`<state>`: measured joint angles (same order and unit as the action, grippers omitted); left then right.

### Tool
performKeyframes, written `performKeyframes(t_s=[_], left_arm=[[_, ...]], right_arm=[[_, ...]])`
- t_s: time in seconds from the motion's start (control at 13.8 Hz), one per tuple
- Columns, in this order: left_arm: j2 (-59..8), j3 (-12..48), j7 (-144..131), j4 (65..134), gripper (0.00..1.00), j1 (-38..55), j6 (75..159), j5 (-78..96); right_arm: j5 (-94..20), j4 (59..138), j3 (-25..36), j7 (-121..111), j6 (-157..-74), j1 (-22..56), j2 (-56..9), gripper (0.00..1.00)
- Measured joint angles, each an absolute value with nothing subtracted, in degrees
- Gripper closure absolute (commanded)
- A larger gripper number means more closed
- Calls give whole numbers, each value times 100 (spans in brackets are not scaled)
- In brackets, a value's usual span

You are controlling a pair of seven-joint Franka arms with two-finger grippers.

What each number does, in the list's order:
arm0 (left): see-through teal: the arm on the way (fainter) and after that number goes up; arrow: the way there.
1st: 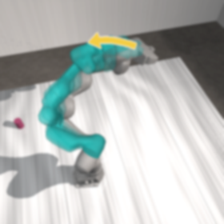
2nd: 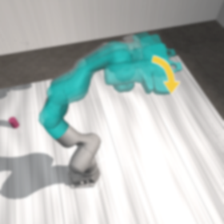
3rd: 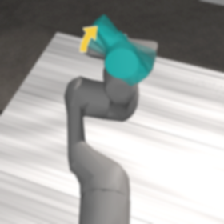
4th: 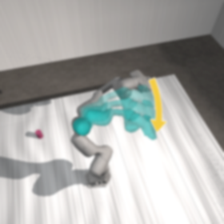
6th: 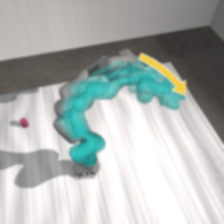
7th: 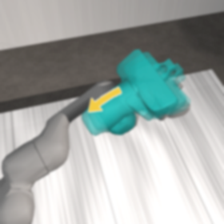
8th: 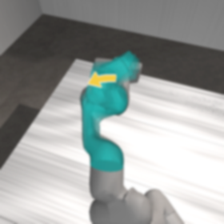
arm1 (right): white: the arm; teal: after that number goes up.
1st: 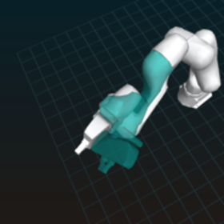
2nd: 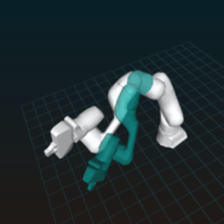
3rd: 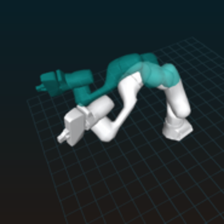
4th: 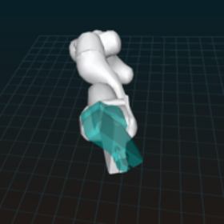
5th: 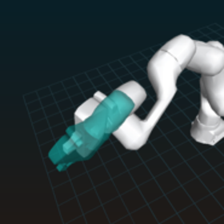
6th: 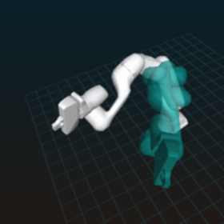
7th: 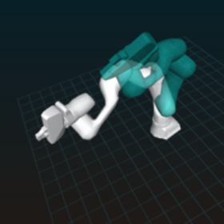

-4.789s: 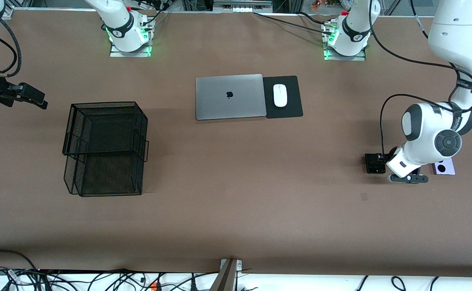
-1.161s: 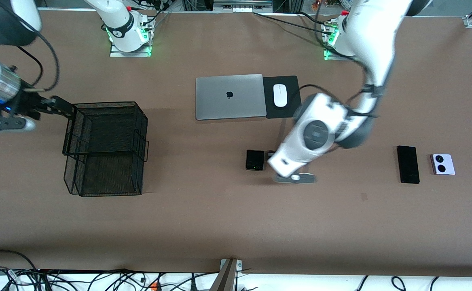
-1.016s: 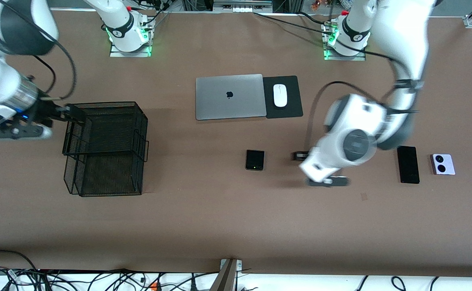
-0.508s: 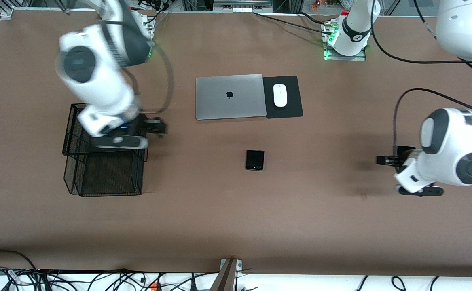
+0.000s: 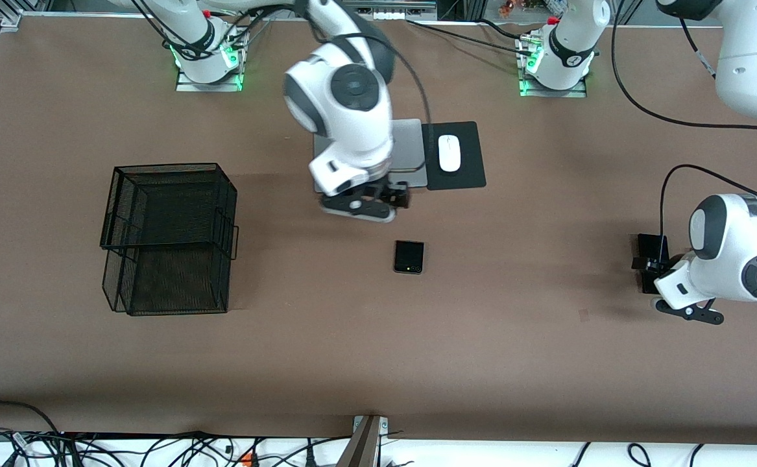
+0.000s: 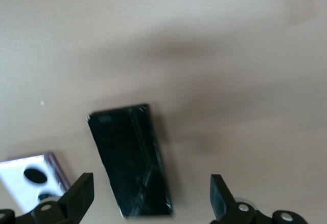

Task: Place phones with both arms
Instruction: 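Reach the right gripper to the flip phone while the left gripper reaches the tall phone, then grasp the flip phone with the right gripper while the left gripper grasps the tall phone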

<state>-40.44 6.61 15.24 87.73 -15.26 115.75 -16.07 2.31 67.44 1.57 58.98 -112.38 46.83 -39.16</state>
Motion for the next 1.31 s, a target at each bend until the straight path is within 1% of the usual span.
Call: performKeyframes(t_s=[0.15, 0.29, 0.44, 0.65, 1.16, 1.23, 1.31], left_arm=[[-4111, 670, 1732, 9259, 0, -1829, 12392, -1607], [-4123, 682, 1803, 9560, 0, -1969, 12781, -1607], [-4120, 696, 1811, 9602, 0, -1978, 12819, -1607], [-4114, 697, 1811, 9609, 0, -2023, 12819, -1607], [-4165, 704, 1811, 9669, 0, -2159, 12819, -1607], [-4197, 714, 1811, 9679, 5, -2195, 12820, -1606], [-4217, 733, 1811, 9688, 28, -2232, 12827, -1597]], right_arm=[[370, 6457, 185, 6177, -11431, 4917, -4354, 0], [573, 6346, 303, 6351, -11853, 5115, -4828, 0], [638, 6296, 540, 6404, -12229, 5284, -5250, 0], [649, 6230, 739, 6405, -12661, 5350, -5661, 0], [651, 6141, 928, 6629, -13632, 5353, -6109, 0], [651, 6137, 929, 6639, -13721, 5354, -6180, 0], [662, 6135, 930, 6640, -13807, 5359, -6255, 0]])
